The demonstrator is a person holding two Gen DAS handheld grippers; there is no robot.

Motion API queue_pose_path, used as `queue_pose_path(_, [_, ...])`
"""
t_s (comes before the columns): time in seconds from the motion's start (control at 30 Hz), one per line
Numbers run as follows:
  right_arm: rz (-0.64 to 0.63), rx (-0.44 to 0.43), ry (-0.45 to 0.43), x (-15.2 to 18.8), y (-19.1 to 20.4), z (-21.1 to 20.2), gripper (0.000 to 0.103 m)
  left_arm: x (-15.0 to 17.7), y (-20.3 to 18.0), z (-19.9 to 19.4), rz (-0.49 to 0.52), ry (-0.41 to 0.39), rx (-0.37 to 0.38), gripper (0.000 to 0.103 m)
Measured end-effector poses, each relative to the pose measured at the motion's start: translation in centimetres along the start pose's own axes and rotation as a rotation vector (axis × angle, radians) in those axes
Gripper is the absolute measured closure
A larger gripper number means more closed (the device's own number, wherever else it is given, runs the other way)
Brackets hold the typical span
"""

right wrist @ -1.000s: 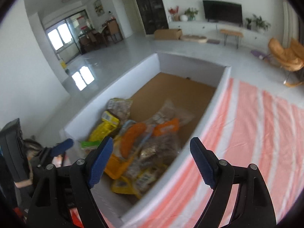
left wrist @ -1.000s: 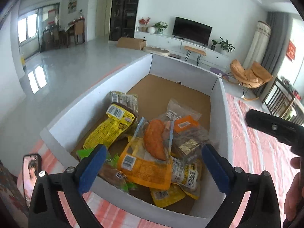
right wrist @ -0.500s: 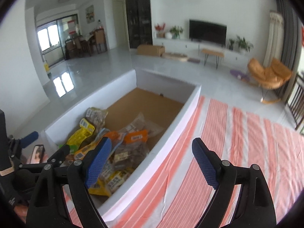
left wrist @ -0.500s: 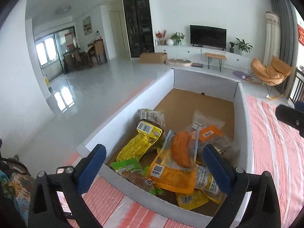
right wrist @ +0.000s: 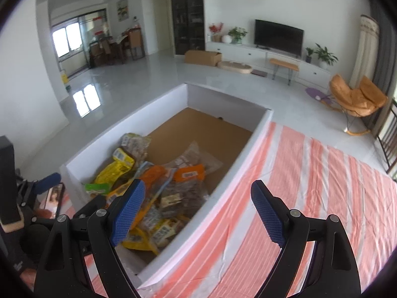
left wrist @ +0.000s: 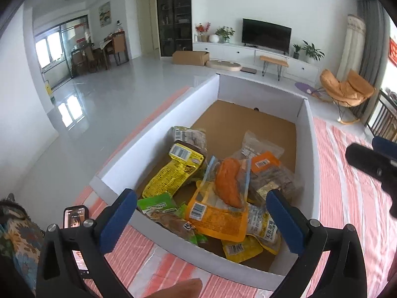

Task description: Organize snacks

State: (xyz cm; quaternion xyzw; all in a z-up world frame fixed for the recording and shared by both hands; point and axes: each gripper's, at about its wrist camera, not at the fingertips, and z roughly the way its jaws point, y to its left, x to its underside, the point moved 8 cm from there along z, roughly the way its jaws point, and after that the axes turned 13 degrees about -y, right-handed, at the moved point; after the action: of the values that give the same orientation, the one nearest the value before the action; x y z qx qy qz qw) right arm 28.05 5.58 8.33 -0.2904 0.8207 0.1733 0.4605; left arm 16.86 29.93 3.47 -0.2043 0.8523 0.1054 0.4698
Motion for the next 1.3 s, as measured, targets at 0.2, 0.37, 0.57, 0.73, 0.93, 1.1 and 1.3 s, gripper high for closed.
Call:
queue_pose_path(0.2, [-0.038,-0.03,0.0,-0.1,1.7,0.5,0.014,-0.6,1.0,-0.1,-0.024,-0.002,-0.011,0.0])
queue_pose_path(0.37, [-0.043,-0.044,0.013,-0.4,2.4,1.2,0.014,-1.0,1.6,-0.1,-0.037,-0.003,-0.02,0.0])
queue_pose_path(0.57, [-0.052,-0.05,0.019,-0.9,3.2,1.8,0.014,-1.3,2.7,-0.1,-0.054,-0.012,-0.024,0.0])
queue_pose_path(0.73, [-0.062,-0.05,0.03,-0.7,3.7,2.3,0.014,-1.5,3.5,0.0,-0.05,-0.021,-0.042,0.0])
queue_pose_path(0.93, [-0.065,-0.049,0.052,-0.7,4.2,2.8,0.014,-1.3,3.8,0.2,-0.05,-0.007,-0.042,0.0])
queue_pose_path(1.1, [-0.072,-0.05,0.054,-1.0,4.5,2.8,0.014,-1.2,4.0,0.2,-0.056,-0.004,-0.04,0.0])
queue_pose_path(1.3, [-0.076,-0.045,0.065,-0.8,4.5,3.0,0.014,-1.6,4.0,0.0,-0.052,-0.027,-0.035,0.0])
